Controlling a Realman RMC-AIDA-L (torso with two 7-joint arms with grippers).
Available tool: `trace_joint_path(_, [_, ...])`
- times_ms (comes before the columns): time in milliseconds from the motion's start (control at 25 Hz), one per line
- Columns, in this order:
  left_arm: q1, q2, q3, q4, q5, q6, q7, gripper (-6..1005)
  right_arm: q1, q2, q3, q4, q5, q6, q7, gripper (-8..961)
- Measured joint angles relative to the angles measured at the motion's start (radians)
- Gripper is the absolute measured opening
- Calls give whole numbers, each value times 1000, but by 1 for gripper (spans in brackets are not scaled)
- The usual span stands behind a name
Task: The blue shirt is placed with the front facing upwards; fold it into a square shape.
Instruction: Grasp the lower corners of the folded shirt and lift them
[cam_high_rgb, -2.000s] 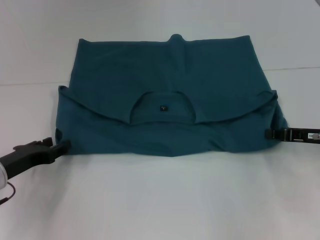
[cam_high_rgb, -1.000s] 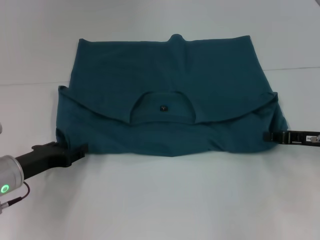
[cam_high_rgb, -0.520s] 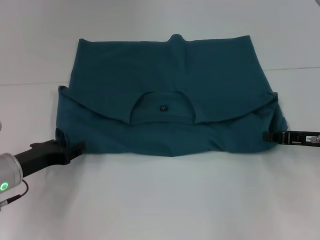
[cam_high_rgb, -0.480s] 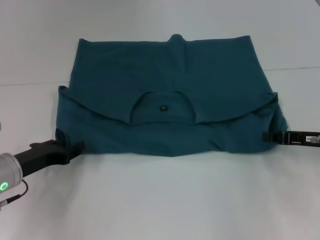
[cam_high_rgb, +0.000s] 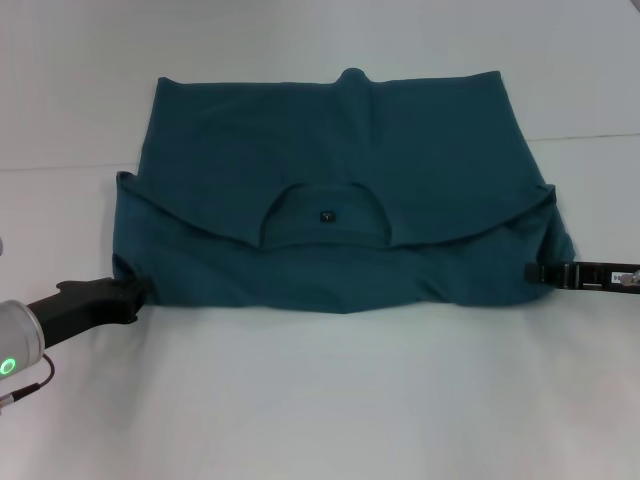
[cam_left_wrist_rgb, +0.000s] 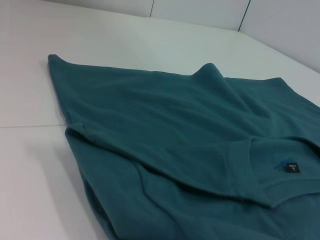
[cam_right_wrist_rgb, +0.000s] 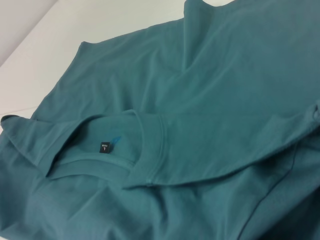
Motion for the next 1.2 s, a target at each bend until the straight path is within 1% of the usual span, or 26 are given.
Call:
trace_joint_path(120, [-2,0,0,0,0,0,0,85,-1,0,0,0,0,0,0,32])
trace_joint_path(400, [-7,0,0,-4,0,0,0,29,-6,0,0,-2,0,0,0,33])
trace_joint_path(560, [2,0,-2,17,1,10,-15,-3,-8,-4,0,-5,6,-6,-2,33])
trace_joint_path(680, [23,0,-2,48,1,29,-37,0,-20,-12,0,-6,33,-31,-13,33])
trace_joint_path(800, [49,1,-6,85,2,74,-59,0,-46,-18,1,-15,72,-63,-31,33])
trace_joint_path(1000, [103,2,-13,164,2,172,-98,0,-96,-19,5,-33,104,-94,-60,33])
trace_joint_path(1200, [156,1,-24,237,3,281,-136,0,-144,-22,30,-34,124,-134,-97,32])
